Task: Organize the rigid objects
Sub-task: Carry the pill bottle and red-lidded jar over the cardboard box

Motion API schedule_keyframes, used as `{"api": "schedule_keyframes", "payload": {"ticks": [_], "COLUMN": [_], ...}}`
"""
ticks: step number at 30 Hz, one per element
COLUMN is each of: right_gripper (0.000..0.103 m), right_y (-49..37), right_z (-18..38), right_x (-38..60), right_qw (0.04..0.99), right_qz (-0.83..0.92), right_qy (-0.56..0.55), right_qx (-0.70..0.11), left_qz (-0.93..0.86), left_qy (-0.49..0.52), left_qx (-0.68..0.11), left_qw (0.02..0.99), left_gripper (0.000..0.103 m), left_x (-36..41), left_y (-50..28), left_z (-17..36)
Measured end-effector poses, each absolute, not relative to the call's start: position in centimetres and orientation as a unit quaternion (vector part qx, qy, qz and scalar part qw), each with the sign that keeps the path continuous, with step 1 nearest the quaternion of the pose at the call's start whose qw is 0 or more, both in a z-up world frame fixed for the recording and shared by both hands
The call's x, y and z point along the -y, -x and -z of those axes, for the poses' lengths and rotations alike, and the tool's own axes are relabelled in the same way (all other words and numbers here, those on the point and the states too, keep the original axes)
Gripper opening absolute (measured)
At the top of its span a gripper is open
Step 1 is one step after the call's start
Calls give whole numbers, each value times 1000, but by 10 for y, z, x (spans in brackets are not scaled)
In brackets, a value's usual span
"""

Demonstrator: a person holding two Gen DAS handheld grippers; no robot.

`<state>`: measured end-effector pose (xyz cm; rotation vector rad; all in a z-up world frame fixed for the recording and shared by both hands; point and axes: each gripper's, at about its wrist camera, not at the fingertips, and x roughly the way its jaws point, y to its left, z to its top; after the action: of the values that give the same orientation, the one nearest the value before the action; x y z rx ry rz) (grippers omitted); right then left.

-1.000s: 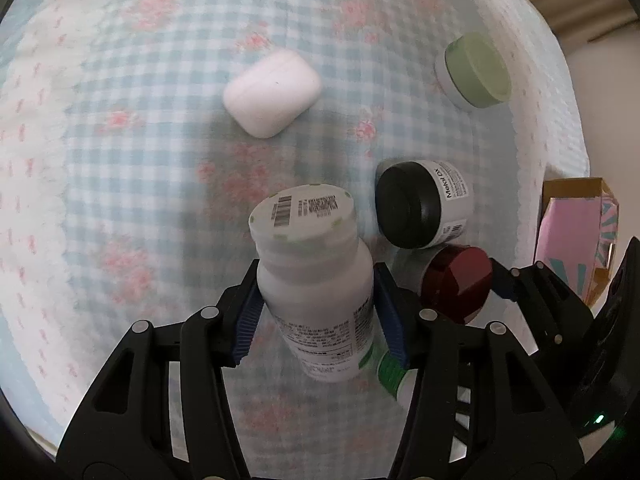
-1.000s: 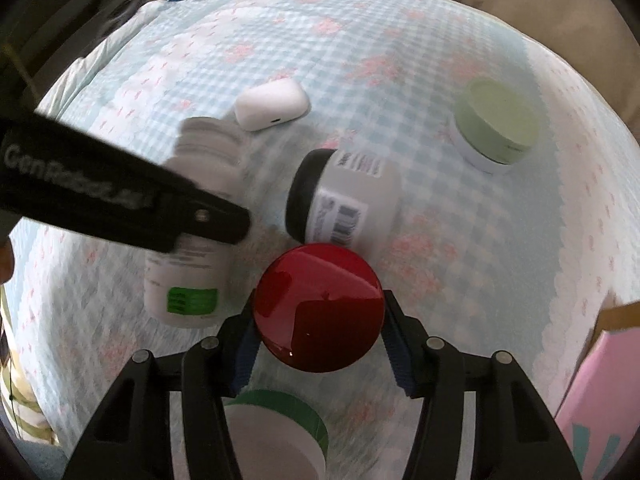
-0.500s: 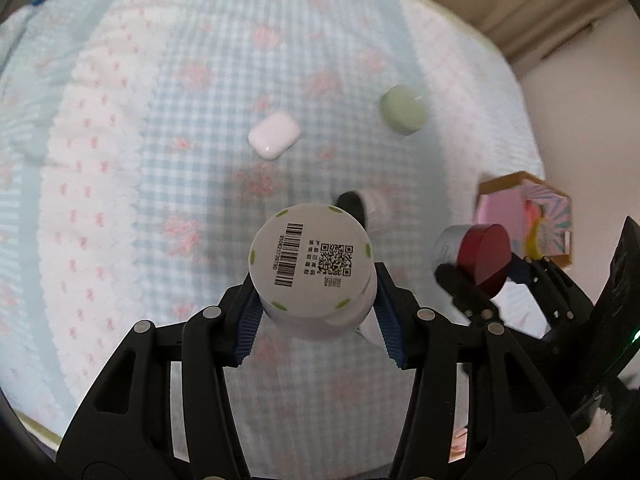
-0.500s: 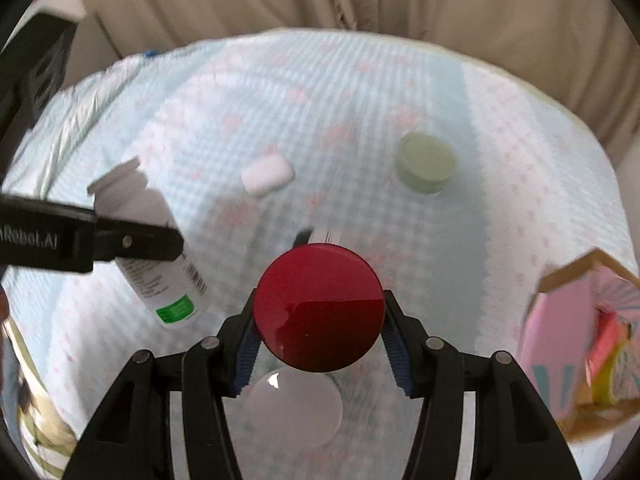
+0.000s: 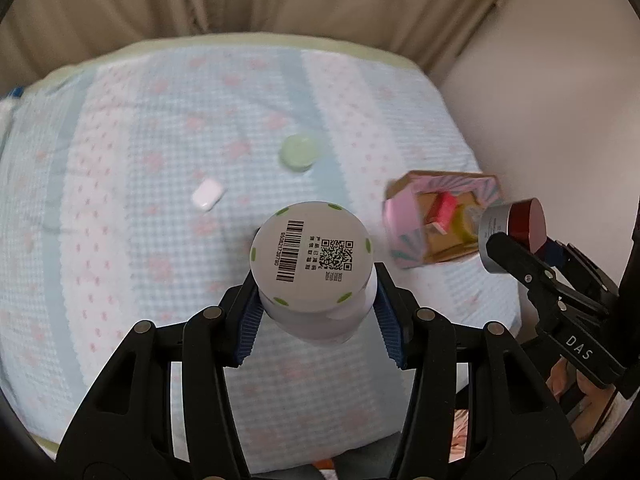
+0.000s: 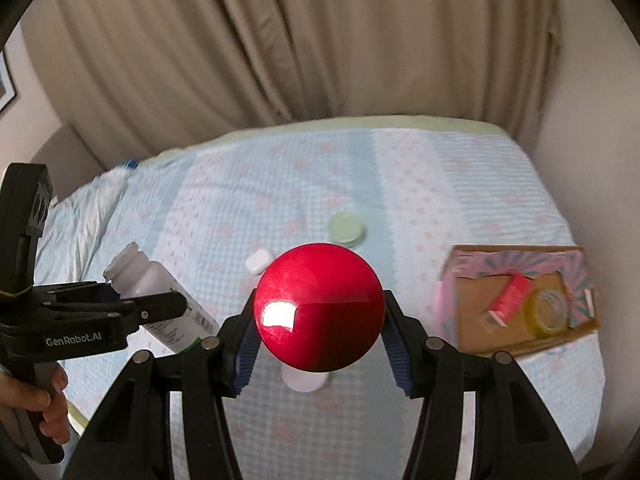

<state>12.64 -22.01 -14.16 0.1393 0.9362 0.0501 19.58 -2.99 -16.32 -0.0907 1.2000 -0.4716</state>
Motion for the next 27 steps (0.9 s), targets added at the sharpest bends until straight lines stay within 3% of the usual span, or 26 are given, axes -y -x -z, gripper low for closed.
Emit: {"api": "schedule_keyframes", "payload": {"ticks": [6, 12, 27], "right_gripper": [51, 51, 51], "right_y": [-103, -95, -146], "right_z": [126, 131, 232], "right_x": [289, 380, 544], "right_qw": [892, 885, 834], "right_qz": [-2, 12, 53], "right_qy": [-81, -84, -135], "right_qx": [-444, -458, -533], "left_qz": [232, 235, 205], "left_qy": [39, 71, 55], "left_qx": [-542, -557, -625], "left_qw": [807, 793, 751], "left_gripper": [47, 47, 46], "left_x": [105, 178, 336], "left_y": [-180, -179, -224], "left_z": [142, 154, 273]}}
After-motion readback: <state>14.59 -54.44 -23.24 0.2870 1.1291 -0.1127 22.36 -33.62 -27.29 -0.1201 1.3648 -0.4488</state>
